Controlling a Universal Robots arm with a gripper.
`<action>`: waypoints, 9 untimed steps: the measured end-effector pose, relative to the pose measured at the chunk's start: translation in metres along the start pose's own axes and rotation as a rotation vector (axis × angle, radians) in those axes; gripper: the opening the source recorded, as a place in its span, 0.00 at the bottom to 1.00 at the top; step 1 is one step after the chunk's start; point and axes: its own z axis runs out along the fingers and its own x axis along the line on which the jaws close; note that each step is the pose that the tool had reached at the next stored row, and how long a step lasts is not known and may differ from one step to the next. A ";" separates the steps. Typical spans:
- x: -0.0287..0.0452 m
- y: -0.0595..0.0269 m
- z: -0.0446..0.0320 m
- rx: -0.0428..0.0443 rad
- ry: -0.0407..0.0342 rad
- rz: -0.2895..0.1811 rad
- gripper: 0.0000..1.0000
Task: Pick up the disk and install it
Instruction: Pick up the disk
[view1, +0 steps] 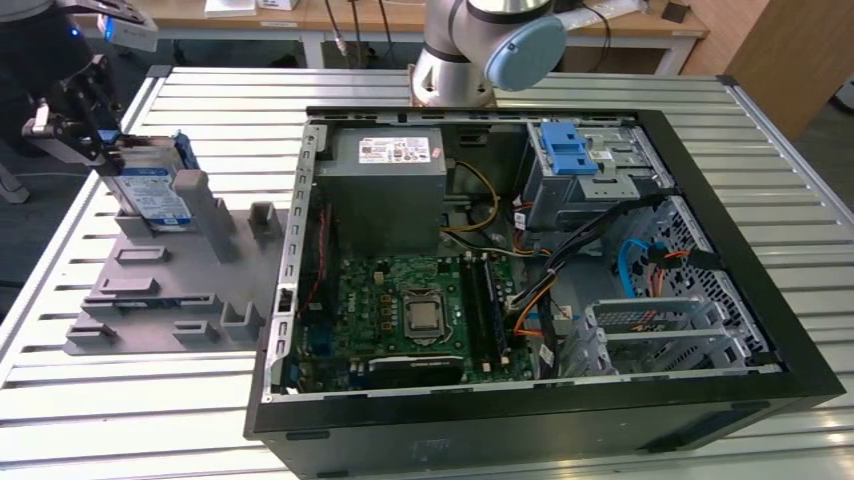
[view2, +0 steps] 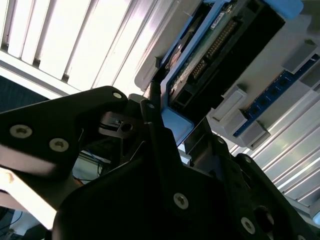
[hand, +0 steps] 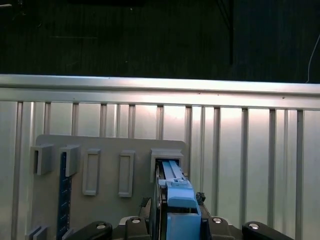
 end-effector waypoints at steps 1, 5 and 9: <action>0.0000 -0.0001 0.0002 0.0002 0.0000 0.000 0.45; -0.0008 -0.0002 0.0004 0.0001 0.0000 -0.001 0.45; -0.0011 -0.0002 0.0007 -0.0002 0.0001 -0.001 0.45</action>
